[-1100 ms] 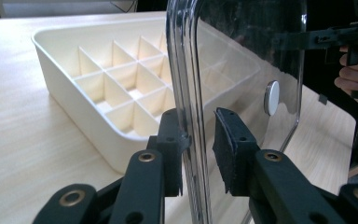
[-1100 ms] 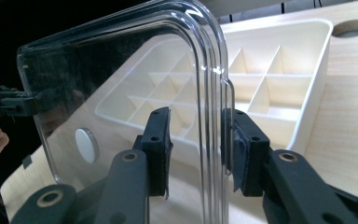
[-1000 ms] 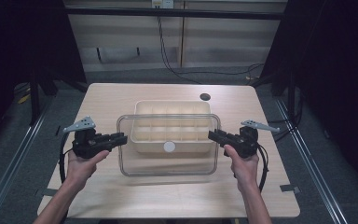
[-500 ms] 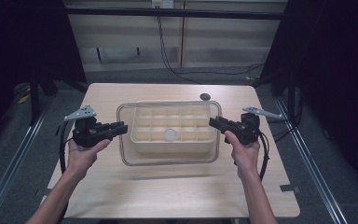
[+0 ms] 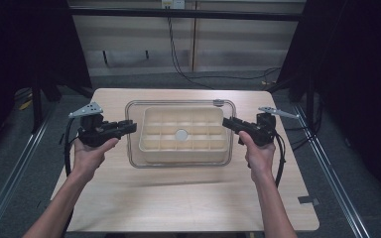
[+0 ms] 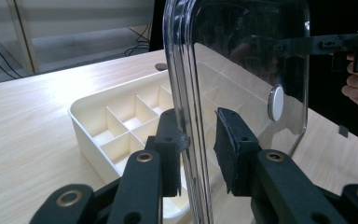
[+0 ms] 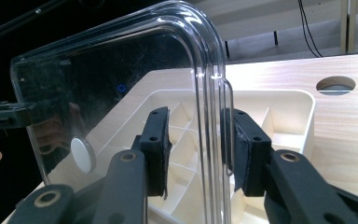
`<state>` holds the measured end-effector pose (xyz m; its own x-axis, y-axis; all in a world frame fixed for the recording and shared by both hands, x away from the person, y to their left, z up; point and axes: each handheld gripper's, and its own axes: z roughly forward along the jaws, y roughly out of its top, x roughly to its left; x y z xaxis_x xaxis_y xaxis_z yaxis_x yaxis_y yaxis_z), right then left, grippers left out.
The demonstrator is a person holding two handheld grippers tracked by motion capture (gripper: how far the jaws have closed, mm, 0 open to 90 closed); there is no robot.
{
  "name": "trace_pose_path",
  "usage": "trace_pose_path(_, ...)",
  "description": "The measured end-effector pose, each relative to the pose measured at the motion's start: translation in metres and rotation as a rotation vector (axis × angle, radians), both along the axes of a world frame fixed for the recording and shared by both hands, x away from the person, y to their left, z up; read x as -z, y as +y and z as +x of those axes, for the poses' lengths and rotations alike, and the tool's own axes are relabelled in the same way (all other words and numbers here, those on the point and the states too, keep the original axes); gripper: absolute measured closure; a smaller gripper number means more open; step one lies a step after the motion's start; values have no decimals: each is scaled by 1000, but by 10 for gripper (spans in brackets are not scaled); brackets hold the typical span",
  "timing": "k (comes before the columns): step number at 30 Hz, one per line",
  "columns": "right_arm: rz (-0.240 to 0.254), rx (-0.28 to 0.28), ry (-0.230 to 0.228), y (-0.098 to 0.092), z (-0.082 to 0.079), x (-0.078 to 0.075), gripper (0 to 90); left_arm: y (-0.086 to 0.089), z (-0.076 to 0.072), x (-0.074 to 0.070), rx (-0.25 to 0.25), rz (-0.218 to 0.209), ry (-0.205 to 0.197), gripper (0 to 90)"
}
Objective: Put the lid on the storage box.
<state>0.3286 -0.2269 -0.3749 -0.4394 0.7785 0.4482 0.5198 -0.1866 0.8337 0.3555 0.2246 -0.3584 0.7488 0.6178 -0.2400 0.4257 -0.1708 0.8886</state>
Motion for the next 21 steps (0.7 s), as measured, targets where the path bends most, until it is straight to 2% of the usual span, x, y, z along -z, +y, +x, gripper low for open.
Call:
trace_pose_path(9,-8,1,0,2,10,-3,622,0,8,-3,-16,0,0,711)
trace_pose_path(15,-28,3,-18,3,21,-17,624,0,19,-6,-30,-16,1,709)
trace_pose_path(21,-29,6,-12,3,33,-17,623,0,28,-6,-38,-9,7,708)
